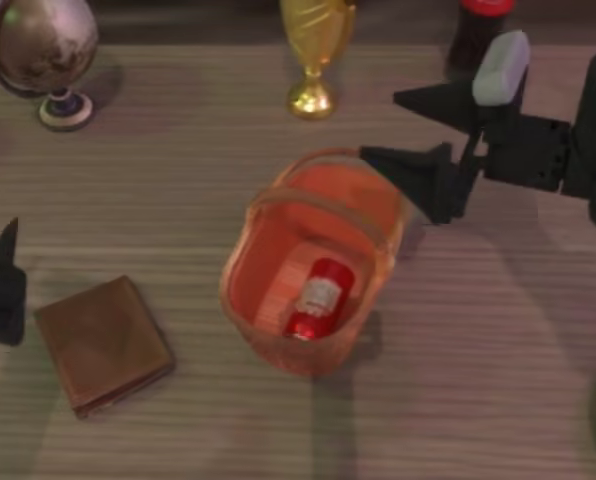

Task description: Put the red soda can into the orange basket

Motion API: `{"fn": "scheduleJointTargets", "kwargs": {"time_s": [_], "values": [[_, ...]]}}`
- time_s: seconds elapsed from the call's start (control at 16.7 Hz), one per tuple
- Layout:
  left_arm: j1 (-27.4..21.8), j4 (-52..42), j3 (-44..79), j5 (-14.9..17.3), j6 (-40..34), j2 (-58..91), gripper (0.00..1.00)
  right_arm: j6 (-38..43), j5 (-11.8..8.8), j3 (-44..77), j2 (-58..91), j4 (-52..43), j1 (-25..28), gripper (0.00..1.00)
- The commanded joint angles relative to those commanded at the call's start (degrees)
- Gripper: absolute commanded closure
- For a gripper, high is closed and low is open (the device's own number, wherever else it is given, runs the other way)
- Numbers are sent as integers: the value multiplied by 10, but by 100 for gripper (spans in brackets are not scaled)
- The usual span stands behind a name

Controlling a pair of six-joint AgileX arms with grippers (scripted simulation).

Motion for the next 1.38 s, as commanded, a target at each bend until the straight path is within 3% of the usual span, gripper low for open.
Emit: {"fn": "scheduleJointTargets", "kwargs": {"time_s": [0.9, 1.14, 1.38], "values": [[-234, -542, 804, -2, 418, 796, 0, -22, 385, -410, -824, -365, -111, 0], [-281, -653, 965, -3, 503, 960, 0, -24, 460, -478, -1000, -441, -129, 0], [-309, -718, 1058, -3, 552, 1056, 0, -23, 502, -514, -1093, -485, -138, 0]]}}
